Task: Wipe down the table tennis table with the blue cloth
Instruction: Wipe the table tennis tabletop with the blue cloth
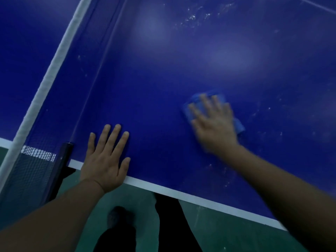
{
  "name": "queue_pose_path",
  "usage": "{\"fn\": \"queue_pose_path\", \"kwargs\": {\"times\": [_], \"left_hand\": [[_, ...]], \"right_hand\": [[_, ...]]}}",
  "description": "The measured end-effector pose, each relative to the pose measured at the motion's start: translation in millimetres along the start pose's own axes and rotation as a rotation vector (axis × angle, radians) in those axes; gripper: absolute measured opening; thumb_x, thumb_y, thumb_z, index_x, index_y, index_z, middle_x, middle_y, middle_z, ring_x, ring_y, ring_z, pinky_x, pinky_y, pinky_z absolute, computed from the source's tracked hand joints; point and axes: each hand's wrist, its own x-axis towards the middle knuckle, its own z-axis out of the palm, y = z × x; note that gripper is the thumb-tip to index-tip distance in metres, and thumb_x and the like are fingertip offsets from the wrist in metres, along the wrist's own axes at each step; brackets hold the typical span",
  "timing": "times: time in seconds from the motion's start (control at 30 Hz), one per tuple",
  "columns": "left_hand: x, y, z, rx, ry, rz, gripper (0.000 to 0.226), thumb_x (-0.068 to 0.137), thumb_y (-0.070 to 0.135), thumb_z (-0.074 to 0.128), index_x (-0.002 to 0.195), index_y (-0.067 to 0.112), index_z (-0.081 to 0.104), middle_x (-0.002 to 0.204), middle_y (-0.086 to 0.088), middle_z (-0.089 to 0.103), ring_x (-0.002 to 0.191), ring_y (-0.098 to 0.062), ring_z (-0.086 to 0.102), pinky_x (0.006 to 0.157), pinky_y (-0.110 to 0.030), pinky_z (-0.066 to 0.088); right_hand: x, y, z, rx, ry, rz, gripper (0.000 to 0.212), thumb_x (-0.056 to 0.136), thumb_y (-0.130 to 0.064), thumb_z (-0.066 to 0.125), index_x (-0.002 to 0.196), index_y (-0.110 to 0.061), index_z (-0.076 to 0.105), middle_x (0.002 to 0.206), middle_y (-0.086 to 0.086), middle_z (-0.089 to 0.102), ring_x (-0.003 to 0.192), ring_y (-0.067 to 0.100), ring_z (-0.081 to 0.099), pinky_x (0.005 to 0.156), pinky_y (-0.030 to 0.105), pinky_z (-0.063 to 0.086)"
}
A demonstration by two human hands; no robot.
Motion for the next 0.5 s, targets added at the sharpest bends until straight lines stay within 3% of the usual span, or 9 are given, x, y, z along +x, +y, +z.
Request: {"fn": "queue_pose_path", "kwargs": {"times": [0.1,0.2,0.27,0.4,0.43,0.5], "left_hand": [[1,0,1,0.018,-0.005,0.017,0.072,0.094,0.048,0.029,0.156,0.014,0.021,0.165,-0.01,0.013,0.152,-0.032,0.007,0.119,-0.062,0.008],[2,-1,1,0.013,-0.014,0.018,0.072,0.094,0.048,0.029,0.156,0.013,0.021,0.165,-0.011,0.013,0.152,-0.033,0.008,0.119,-0.062,0.006],[2,-1,-1,0.014,-0.029,0.021,0.072,0.094,0.048,0.028,0.156,0.012,0.021,0.165,-0.011,0.013,0.152,-0.033,0.008,0.119,-0.062,0.007],[1,0,-3,0.021,-0.049,0.028,0.072,0.094,0.05,0.027,0.156,0.013,0.021,0.165,-0.011,0.011,0.152,-0.033,0.006,0.119,-0.062,0.006],[2,-1,-2,0.023,-0.049,0.025,0.073,0.094,0.05,0.026,0.156,0.013,0.02,0.165,-0.01,0.011,0.152,-0.032,0.005,0.119,-0.062,0.005],[1,-1,0,0.035,-0.051,0.02,0.073,0.094,0.051,0.024,0.157,0.015,0.017,0.165,-0.009,0.008,0.153,-0.03,0.001,0.12,-0.06,0.003]], "right_hand": [[-5,98,-14,0.009,0.007,0.516,0.061,0.097,-0.049,0.023,0.155,-0.033,0.032,0.166,0.006,0.017,0.151,0.036,0.016,0.117,0.063,0.015],[-23,93,-18,0.121,0.029,0.802,0.062,0.096,-0.05,0.02,0.156,-0.036,0.027,0.167,0.001,0.01,0.153,0.032,0.008,0.119,0.062,0.009],[-42,37,-9,0.105,0.055,0.723,0.059,0.096,-0.047,0.028,0.154,-0.036,0.034,0.166,0.005,0.017,0.151,0.035,0.015,0.118,0.062,0.013],[-122,-69,20,0.008,0.002,0.012,0.048,0.103,-0.049,0.033,0.15,-0.038,0.039,0.163,0.002,0.026,0.15,0.036,0.021,0.117,0.06,0.016],[-132,-61,21,0.015,-0.012,-0.068,0.048,0.103,-0.05,0.033,0.149,-0.039,0.04,0.163,0.001,0.027,0.15,0.035,0.022,0.118,0.059,0.017],[-132,-27,18,0.007,-0.017,-0.001,0.049,0.102,-0.051,0.035,0.147,-0.037,0.044,0.16,0.004,0.034,0.147,0.038,0.029,0.114,0.062,0.023]]}}
